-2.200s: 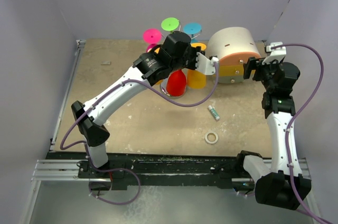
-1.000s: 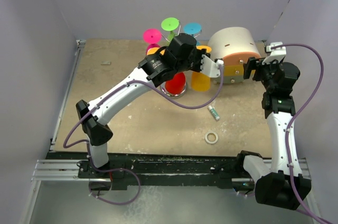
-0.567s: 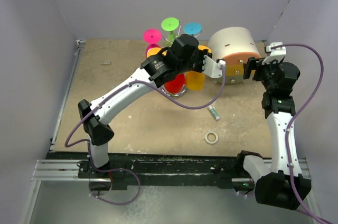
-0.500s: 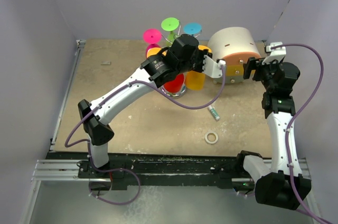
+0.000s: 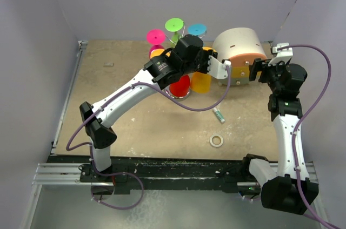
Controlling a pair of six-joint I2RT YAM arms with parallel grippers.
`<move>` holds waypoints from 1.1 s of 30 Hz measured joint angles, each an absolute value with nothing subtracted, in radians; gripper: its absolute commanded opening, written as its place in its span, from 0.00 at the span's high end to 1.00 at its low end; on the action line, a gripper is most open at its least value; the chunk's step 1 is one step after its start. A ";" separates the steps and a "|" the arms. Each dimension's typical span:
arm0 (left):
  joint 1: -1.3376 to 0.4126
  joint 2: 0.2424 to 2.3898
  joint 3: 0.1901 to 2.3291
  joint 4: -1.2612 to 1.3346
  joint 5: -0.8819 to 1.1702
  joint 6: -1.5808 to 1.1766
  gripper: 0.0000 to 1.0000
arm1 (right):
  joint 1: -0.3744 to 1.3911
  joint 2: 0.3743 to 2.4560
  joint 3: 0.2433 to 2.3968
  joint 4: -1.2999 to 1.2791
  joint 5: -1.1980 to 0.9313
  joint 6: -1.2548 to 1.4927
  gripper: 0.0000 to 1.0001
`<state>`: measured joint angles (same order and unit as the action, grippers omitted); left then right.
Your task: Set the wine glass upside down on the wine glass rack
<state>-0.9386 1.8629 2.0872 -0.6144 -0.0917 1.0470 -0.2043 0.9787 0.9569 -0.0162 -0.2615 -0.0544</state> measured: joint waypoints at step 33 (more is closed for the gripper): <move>-0.950 1.849 2.083 -0.656 -0.054 1.003 0.63 | -0.204 0.979 0.953 -0.016 -0.264 -0.055 0.18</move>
<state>-0.9501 1.8488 2.0830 -0.6563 -0.0536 1.0035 -0.2043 0.9787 0.9527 -0.0158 -0.2638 -0.0547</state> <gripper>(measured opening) 0.341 0.824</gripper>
